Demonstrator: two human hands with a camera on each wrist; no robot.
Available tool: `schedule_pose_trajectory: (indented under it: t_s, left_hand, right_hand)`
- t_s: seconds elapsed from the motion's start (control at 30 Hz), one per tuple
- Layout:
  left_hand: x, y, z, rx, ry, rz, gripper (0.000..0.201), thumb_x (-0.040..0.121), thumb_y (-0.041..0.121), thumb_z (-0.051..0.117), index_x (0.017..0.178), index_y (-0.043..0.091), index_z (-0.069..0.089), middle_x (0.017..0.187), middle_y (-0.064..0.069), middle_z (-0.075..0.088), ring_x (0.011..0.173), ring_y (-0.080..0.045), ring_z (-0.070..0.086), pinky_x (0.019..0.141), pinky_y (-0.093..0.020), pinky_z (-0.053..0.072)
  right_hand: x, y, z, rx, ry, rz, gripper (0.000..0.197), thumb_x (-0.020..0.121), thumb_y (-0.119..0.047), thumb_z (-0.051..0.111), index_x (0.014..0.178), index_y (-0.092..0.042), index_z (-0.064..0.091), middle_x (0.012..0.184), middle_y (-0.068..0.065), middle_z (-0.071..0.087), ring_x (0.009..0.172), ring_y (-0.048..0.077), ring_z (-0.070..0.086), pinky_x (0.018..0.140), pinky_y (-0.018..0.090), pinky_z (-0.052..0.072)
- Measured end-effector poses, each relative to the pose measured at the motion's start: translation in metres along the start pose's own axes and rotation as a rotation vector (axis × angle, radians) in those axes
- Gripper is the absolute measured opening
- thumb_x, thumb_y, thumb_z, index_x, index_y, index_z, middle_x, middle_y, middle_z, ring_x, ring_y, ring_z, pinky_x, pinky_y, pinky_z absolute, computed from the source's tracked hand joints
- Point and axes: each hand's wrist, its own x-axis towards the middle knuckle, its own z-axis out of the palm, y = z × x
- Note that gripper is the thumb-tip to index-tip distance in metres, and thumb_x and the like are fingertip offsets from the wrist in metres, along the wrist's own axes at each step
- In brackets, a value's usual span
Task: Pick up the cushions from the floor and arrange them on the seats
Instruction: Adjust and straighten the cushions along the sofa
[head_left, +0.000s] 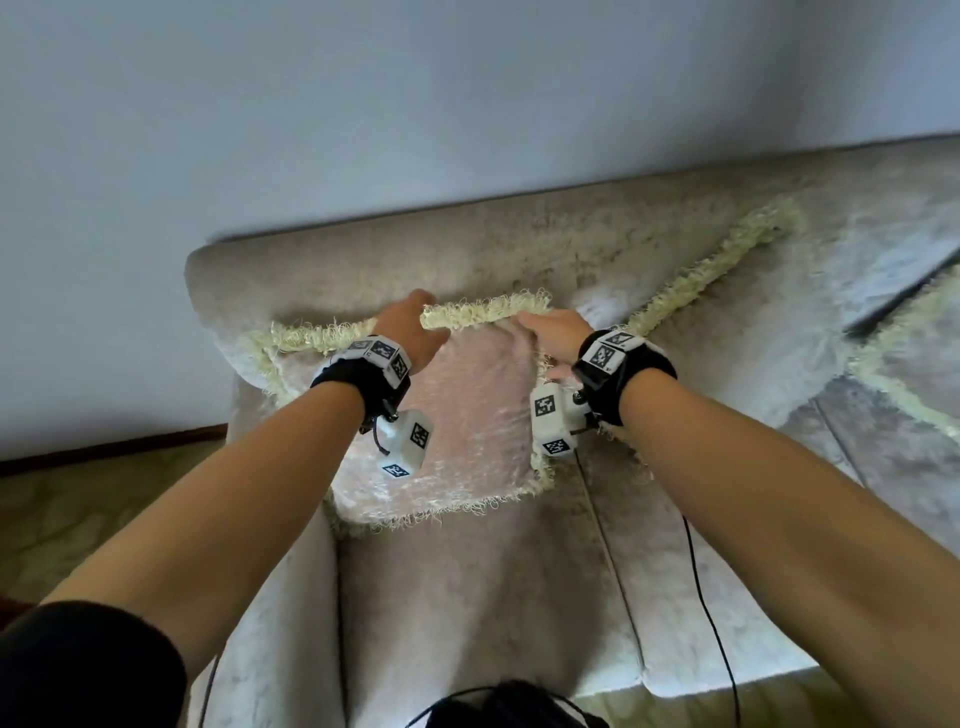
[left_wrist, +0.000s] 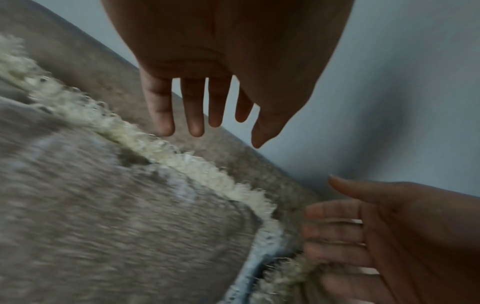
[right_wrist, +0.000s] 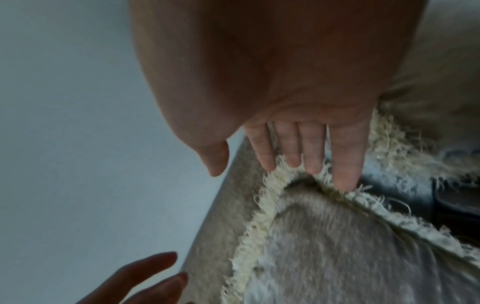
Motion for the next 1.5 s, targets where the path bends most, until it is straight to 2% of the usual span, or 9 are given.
schedule_pose_trajectory:
  t_s: [0.1, 0.17, 0.3, 0.43, 0.53, 0.67, 1.1, 1.3, 1.5]
  left_hand:
    - [-0.020, 0.045, 0.000, -0.103, -0.028, 0.092, 0.053, 0.090, 0.029, 0.063, 0.138, 0.018, 0.044, 0.140, -0.006, 0.051, 0.110, -0.026, 0.060, 0.081, -0.030, 0.047]
    - [-0.035, 0.074, 0.001, -0.178, -0.041, 0.158, 0.053, 0.088, 0.030, 0.065, 0.136, 0.018, 0.045, 0.137, -0.008, 0.053, 0.107, -0.025, 0.059, 0.084, -0.033, 0.050]
    - [-0.066, 0.125, 0.008, -0.259, -0.084, 0.271, 0.051, 0.087, 0.026, 0.066, 0.134, 0.018, 0.048, 0.131, -0.008, 0.056, 0.092, -0.019, 0.059, 0.064, -0.025, 0.048]
    - [-0.096, 0.164, 0.021, -0.312, -0.163, 0.338, 0.046, 0.085, 0.026, 0.068, 0.128, 0.018, 0.053, 0.128, -0.008, 0.059, 0.105, -0.027, 0.062, 0.089, -0.041, 0.053]
    - [-0.116, 0.187, 0.034, -0.267, -0.175, 0.388, 0.042, 0.086, 0.028, 0.068, 0.124, 0.015, 0.058, 0.126, -0.006, 0.060, 0.109, -0.025, 0.060, 0.088, -0.035, 0.050]
    - [-0.139, 0.220, 0.048, -0.223, -0.184, 0.421, 0.041, 0.087, 0.027, 0.067, 0.125, 0.014, 0.057, 0.127, -0.009, 0.059, 0.111, -0.027, 0.059, 0.095, -0.042, 0.050]
    - [-0.184, 0.358, 0.133, -0.224, -0.088, 0.406, 0.038, 0.087, 0.025, 0.067, 0.123, 0.013, 0.059, 0.123, -0.008, 0.060, 0.107, -0.028, 0.060, 0.081, -0.032, 0.046]
    - [-0.196, 0.400, 0.177, -0.308, -0.055, 0.315, 0.038, 0.086, 0.024, 0.069, 0.122, 0.015, 0.059, 0.121, -0.009, 0.061, 0.095, -0.023, 0.059, 0.077, -0.031, 0.046]
    - [-0.179, 0.414, 0.178, -0.304, -0.017, 0.248, 0.044, 0.089, 0.023, 0.067, 0.130, 0.015, 0.053, 0.124, -0.010, 0.059, 0.091, -0.021, 0.058, 0.074, -0.031, 0.044]
  right_hand:
    - [-0.045, -0.005, -0.032, 0.053, 0.101, -0.029, 0.051, 0.094, -0.043, 0.058, 0.122, 0.000, 0.060, 0.128, 0.019, 0.061, 0.111, 0.034, 0.061, 0.098, 0.049, 0.050]
    - [-0.073, -0.005, -0.051, 0.109, 0.138, -0.014, 0.053, 0.090, -0.046, 0.062, 0.124, -0.006, 0.057, 0.129, 0.015, 0.059, 0.110, 0.031, 0.060, 0.093, 0.049, 0.054]
    - [-0.127, 0.007, -0.083, 0.190, 0.220, -0.012, 0.045, 0.091, -0.042, 0.063, 0.125, -0.014, 0.060, 0.115, 0.003, 0.060, 0.101, 0.023, 0.057, 0.080, 0.039, 0.056]
    - [-0.176, 0.024, -0.118, 0.169, 0.275, -0.055, 0.037, 0.095, -0.032, 0.062, 0.125, -0.011, 0.060, 0.106, 0.001, 0.057, 0.098, 0.021, 0.057, 0.064, 0.033, 0.053]
    - [-0.203, 0.036, -0.147, 0.211, 0.367, -0.142, 0.011, 0.094, -0.023, 0.064, 0.096, -0.013, 0.068, 0.086, 0.001, 0.058, 0.086, 0.019, 0.057, 0.060, 0.031, 0.053]
    - [-0.227, 0.051, -0.181, 0.184, 0.441, -0.219, 0.019, 0.093, -0.022, 0.065, 0.074, -0.023, 0.061, 0.074, -0.005, 0.056, 0.076, 0.012, 0.056, 0.056, 0.027, 0.052]
    - [-0.233, 0.143, -0.339, 0.101, 0.319, -0.247, 0.009, 0.091, -0.024, 0.068, 0.092, -0.016, 0.065, 0.090, 0.004, 0.060, 0.084, 0.017, 0.060, 0.071, 0.038, 0.060]
    - [-0.210, 0.189, -0.407, 0.199, 0.291, -0.223, 0.011, 0.087, -0.025, 0.071, 0.091, -0.016, 0.065, 0.092, 0.006, 0.063, 0.074, 0.018, 0.059, 0.054, 0.028, 0.052]
    - [-0.179, 0.201, -0.439, 0.254, 0.242, -0.214, 0.009, 0.087, -0.023, 0.070, 0.091, -0.017, 0.066, 0.092, 0.004, 0.064, 0.075, 0.018, 0.060, 0.055, 0.027, 0.053]
